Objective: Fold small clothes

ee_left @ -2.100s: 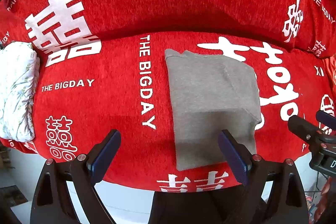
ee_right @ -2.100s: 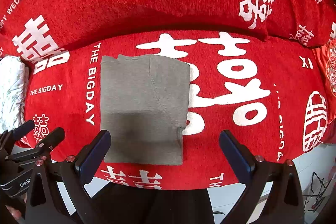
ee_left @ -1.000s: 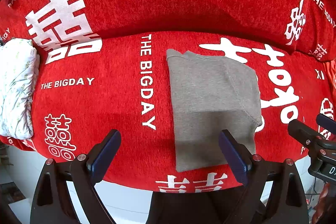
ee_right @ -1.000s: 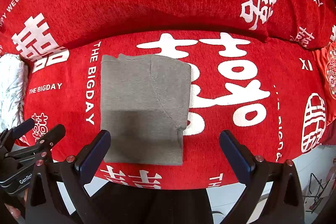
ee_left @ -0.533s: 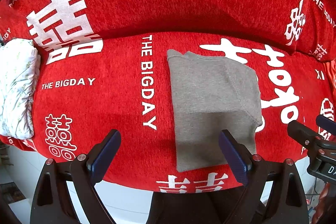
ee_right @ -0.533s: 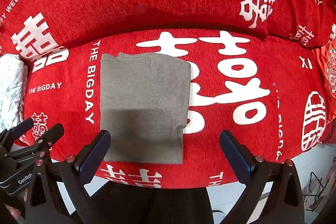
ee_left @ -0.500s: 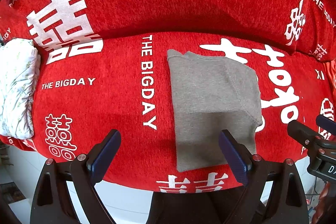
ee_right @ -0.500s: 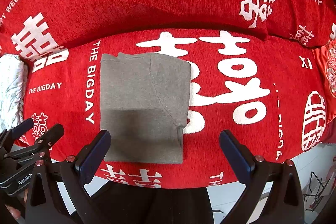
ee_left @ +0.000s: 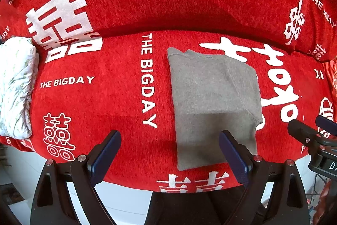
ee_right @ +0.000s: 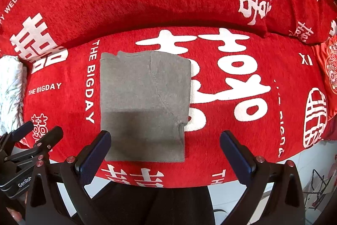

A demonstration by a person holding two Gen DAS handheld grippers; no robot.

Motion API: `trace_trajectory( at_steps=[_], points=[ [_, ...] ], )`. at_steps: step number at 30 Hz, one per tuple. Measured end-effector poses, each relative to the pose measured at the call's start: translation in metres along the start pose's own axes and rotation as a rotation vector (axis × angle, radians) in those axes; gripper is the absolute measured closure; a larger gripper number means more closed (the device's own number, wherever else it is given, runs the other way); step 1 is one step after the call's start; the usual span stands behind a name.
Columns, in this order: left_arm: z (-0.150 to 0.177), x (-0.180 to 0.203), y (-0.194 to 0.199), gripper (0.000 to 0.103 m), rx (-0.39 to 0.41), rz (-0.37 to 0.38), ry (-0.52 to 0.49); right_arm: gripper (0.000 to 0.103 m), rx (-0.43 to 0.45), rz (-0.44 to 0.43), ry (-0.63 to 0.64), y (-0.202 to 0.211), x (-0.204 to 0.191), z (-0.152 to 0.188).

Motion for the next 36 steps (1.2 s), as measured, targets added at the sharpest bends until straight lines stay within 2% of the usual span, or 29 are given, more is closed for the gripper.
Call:
trace_trajectory(
  at_steps=[11,18,24,36],
  points=[
    [0.007,-0.006,-0.007,0.009,-0.017,0.028,-0.032,0.000,-0.007,0.021,-0.052,0.000,0.003,0.010],
    [0.010,-0.006,-0.001,0.009,-0.007,0.013,-0.085,0.000,0.005,0.018,-0.081,0.007,0.006,0.013],
    [0.010,-0.005,0.004,0.009,0.013,0.007,-0.054,0.000,0.010,0.005,-0.057,0.008,0.007,0.011],
    [0.016,0.020,0.020,0.009,0.059,-0.044,0.019,0.000,0.030,-0.031,0.014,0.015,0.032,0.010]
  ],
)
Point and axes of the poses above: each gripper's, at about its wrist camera, not at the fingertips, and y roughly against the way its jaws point, x to its right, z to its underside, the point moved 2 cm from there along -y, roughly the way its jaws point, and after that the axes turned 9 degrees about z, right-handed, at the moved point
